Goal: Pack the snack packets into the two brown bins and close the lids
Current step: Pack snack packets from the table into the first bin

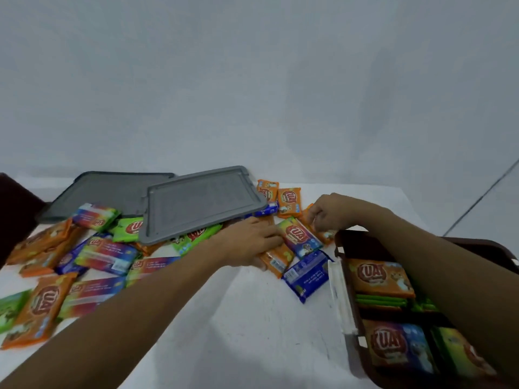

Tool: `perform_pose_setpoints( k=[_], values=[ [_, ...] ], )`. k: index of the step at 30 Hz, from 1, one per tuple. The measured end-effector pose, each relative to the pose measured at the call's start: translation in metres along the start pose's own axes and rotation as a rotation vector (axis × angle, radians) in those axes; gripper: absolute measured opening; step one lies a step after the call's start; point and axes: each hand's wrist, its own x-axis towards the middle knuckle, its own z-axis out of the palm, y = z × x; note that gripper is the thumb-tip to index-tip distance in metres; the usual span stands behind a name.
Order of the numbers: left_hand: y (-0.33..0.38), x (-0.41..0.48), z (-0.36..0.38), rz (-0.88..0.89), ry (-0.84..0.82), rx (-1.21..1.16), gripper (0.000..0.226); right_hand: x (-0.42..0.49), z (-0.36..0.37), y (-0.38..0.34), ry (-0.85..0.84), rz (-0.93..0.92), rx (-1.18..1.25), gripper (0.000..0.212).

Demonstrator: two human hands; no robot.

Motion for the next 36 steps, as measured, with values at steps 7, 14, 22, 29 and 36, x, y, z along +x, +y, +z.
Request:
perform_pose_setpoints(
  k=[7,14,22,29,36],
  values=[
    [-0.012,-0.061,0.024,-0.504,0.373,-0.929,0.039,0.035,0.009,-0.041,-0.153,0.087,-0.182,0.038],
    [-0.018,-0.074,0.008,-0.804,0.275,-1.749,0.024,0.047,0.028,-0.069,-0.102,0.187,-0.272,0.063],
    [-0.026,-0.062,-0.023,-0.664,0.2,-1.357,0.018,0.023,-0.023,-0.067,0.03,0.107,-0.107,0.014],
    [0.004,-0.027,-0.074,-0.463,0.308,-1.081,0.018,-0.079,-0.064,-0.018,0.176,0.009,0.124,0.04],
    [0.069,0.021,-0.117,-0.391,0.401,-0.778,0.043,-0.194,-0.028,0.073,0.07,-0.097,0.156,0.029]
  ],
)
